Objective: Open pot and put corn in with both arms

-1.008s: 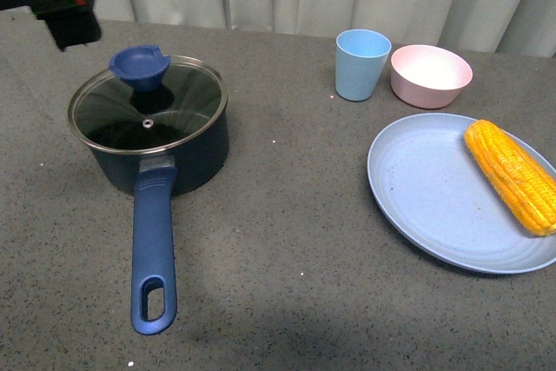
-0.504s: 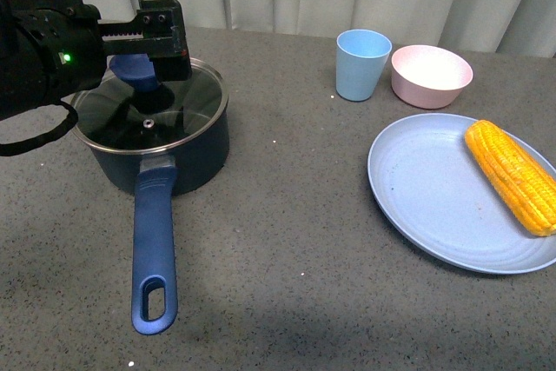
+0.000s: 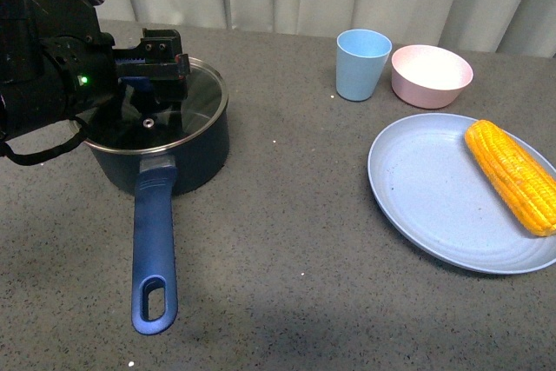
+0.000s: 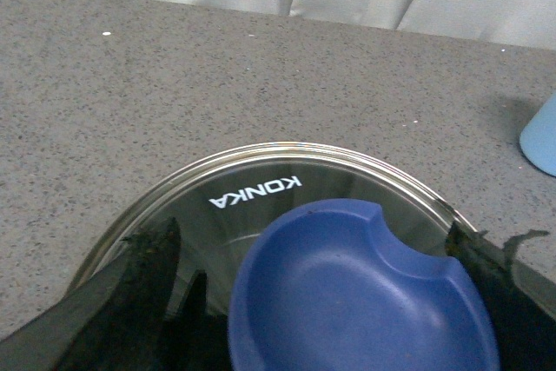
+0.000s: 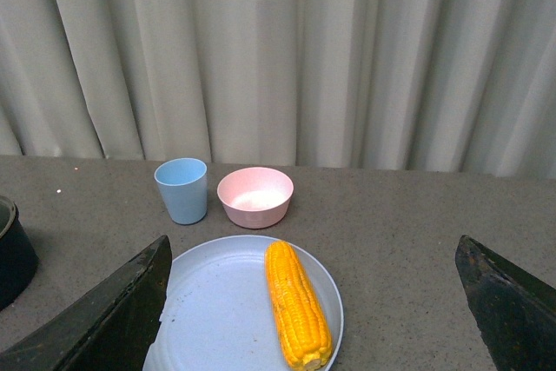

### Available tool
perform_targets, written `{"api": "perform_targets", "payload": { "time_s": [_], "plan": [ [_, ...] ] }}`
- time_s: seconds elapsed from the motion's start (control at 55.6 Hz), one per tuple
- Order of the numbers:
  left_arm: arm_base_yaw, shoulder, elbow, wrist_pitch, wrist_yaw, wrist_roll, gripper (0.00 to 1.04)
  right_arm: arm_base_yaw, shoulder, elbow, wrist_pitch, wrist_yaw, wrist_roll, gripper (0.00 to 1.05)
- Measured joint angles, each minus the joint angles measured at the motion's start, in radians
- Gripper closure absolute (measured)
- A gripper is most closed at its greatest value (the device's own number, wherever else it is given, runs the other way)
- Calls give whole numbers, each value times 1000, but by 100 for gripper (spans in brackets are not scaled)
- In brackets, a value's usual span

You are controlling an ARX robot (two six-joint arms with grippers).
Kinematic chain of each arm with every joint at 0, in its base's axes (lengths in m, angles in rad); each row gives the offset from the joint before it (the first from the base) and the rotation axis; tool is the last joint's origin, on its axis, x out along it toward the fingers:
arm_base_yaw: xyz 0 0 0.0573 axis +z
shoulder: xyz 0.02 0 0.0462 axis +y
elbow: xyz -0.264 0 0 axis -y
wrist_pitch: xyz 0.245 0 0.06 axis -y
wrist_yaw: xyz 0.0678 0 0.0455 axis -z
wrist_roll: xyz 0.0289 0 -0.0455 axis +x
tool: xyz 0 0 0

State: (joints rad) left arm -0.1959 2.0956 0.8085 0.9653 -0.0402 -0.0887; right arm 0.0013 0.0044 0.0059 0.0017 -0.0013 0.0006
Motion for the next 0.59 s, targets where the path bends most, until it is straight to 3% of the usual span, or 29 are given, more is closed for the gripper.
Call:
{"api": "perform_targets", "payload": {
  "time_s": [0.09,0.144,0.594],
  "plan": [
    [-3,5,0,5,8,1,39,0,0,0,0,0,0,9],
    [-3,5,0,5,9,1,42,0,0,0,0,0,0,9],
    [16,-78,0,-3,20,11,43,0,0,0,0,0,0,9]
  ]
}}
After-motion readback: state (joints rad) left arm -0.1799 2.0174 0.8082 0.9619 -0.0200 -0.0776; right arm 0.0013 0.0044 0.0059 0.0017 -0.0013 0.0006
